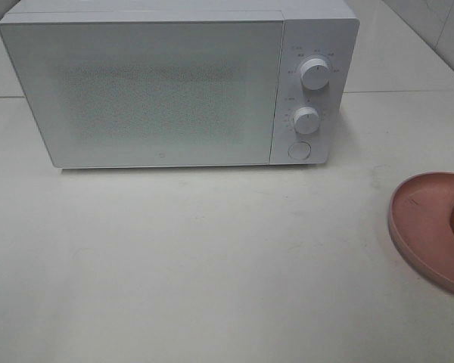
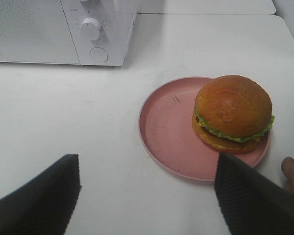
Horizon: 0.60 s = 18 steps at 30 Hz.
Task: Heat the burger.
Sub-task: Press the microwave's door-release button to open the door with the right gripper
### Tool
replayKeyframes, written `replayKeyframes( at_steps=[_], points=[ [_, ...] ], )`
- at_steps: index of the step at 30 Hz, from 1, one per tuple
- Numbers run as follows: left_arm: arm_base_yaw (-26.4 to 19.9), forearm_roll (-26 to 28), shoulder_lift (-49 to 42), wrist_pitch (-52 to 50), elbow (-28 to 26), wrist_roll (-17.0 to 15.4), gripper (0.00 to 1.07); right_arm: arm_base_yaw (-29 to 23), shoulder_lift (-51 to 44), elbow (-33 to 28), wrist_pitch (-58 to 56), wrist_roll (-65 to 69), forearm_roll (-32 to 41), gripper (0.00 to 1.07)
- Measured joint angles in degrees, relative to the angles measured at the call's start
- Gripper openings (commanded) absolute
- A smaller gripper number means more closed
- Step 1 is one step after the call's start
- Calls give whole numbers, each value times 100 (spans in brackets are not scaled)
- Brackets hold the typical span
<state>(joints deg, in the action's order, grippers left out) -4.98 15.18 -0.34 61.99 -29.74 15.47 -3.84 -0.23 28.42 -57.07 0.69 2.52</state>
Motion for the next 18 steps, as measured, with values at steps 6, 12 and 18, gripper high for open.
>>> replayKeyframes(
  at_steps=[6,12,18],
  points=[
    [0,0,0,0,0,0,100,0,0,0,0,0,0,76],
    [0,0,0,0,0,0,100,0,0,0,0,0,0,76],
    [0,0,0,0,0,0,100,0,0,0,0,0,0,76]
  ],
)
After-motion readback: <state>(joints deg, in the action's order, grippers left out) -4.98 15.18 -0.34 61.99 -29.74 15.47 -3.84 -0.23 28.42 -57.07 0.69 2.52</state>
